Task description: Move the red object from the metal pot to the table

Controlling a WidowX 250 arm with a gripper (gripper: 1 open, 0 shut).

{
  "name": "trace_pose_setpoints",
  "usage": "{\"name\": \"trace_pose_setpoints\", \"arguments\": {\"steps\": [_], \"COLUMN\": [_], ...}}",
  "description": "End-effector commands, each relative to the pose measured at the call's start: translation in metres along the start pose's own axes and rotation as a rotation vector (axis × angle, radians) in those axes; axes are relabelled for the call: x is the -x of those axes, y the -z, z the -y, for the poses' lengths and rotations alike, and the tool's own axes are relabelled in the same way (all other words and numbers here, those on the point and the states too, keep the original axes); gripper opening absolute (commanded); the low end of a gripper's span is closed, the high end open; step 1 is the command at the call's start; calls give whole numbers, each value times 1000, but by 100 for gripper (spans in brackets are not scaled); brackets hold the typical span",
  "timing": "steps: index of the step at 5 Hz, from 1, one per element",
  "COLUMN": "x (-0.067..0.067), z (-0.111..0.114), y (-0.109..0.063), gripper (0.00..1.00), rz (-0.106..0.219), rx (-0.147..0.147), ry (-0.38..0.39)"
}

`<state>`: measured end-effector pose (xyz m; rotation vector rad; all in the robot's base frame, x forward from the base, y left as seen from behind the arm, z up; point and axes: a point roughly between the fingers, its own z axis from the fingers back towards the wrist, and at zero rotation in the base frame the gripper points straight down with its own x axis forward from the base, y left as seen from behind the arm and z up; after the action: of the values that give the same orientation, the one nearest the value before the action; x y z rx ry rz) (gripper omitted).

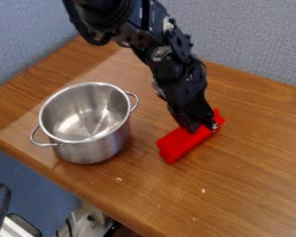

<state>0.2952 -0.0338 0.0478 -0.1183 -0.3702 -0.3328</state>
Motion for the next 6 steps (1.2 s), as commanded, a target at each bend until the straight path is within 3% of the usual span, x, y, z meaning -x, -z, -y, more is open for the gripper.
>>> {"name": "trace_pose_setpoints", "arguments": {"steps": [1,3,5,6], "x": [15,33,33,33], "z": [16,30,30,30], "y": [14,13,32,40], "gripper": [0,0,0,100], "rz": [-44,-60,-68,-67], "rx": [35,90,84,69], "ry": [61,159,81,41]}}
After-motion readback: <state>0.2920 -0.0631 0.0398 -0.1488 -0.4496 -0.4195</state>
